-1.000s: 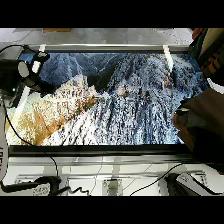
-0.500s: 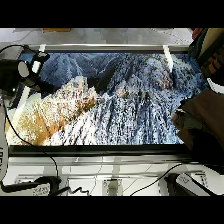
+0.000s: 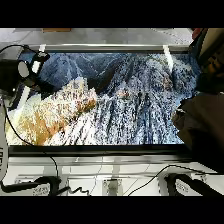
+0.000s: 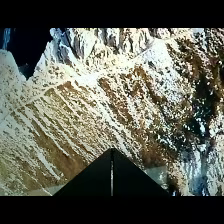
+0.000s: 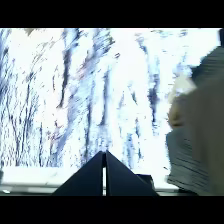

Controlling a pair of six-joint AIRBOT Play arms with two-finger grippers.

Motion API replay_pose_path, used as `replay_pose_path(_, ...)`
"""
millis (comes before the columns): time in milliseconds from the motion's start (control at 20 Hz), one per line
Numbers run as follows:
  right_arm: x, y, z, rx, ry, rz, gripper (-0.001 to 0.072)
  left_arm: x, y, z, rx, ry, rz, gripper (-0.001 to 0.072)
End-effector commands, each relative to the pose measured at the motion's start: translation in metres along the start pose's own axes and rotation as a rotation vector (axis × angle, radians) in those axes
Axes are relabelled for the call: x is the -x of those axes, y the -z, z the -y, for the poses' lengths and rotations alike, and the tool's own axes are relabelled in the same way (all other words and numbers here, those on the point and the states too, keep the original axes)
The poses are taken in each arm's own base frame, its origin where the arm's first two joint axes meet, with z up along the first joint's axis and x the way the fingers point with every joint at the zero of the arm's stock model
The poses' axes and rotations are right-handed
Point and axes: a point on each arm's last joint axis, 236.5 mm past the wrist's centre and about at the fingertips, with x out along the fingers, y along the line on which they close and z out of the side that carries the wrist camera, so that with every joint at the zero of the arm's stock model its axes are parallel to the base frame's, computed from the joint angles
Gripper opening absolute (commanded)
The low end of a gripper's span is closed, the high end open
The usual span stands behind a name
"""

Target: Fold the clothes and pants, and hang the long-sleeved shirts on hangers.

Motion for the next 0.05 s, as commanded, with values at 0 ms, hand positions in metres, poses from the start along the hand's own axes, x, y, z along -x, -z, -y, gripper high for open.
replay_pose_path(0,-0.0377,0.0168,-0.0328,0.064,0.052,-0.072,0.0024,0.0004,-0.0003,-0.0002,0.001,0.000,0.001,0.0022)
